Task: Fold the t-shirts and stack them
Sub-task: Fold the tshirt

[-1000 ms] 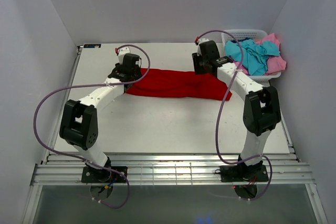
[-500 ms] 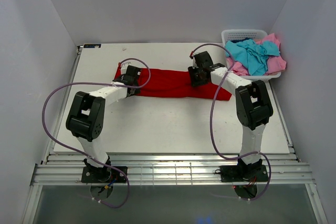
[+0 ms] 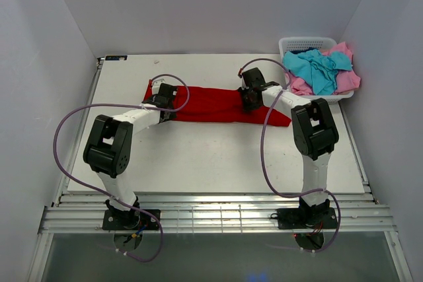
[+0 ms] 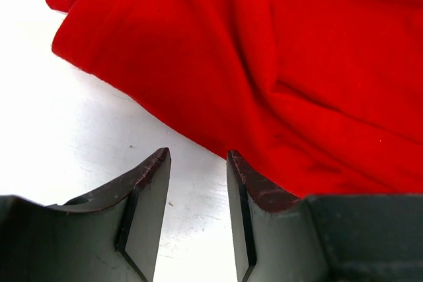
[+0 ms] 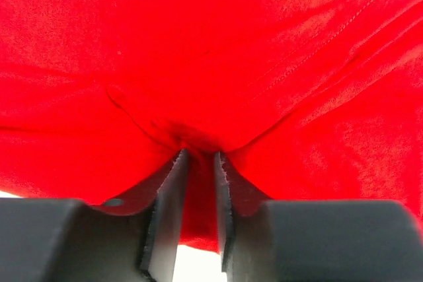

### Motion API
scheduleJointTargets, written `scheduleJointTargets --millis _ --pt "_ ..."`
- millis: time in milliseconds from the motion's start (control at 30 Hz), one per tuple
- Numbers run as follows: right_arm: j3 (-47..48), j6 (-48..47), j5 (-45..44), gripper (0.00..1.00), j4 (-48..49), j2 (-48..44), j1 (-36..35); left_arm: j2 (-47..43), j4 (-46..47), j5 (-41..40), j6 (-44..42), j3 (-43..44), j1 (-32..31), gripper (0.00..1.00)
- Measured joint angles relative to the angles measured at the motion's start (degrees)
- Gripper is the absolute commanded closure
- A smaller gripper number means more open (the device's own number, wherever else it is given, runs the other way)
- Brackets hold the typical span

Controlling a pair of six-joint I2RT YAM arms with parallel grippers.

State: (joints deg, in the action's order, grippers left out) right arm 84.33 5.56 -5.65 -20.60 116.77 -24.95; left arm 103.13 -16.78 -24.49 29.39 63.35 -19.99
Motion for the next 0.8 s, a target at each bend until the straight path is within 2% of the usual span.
scheduleJointTargets --millis 67,233,800 --pt "0.17 -0.07 -0.37 0.85 0.20 0.22 0.00 0.00 0.15 -0.02 0.00 -0.02 0.00 0.50" --pt "0.28 -0.02 -1.38 0.90 2.45 0.35 0.00 0.00 0.57 -0.13 -0.02 -0.44 0.00 0.50" --pt "13.90 -1.18 -3.67 0.91 3.10 4.22 0.02 0.00 0.55 -0.42 -0.04 -1.18 0.00 0.51"
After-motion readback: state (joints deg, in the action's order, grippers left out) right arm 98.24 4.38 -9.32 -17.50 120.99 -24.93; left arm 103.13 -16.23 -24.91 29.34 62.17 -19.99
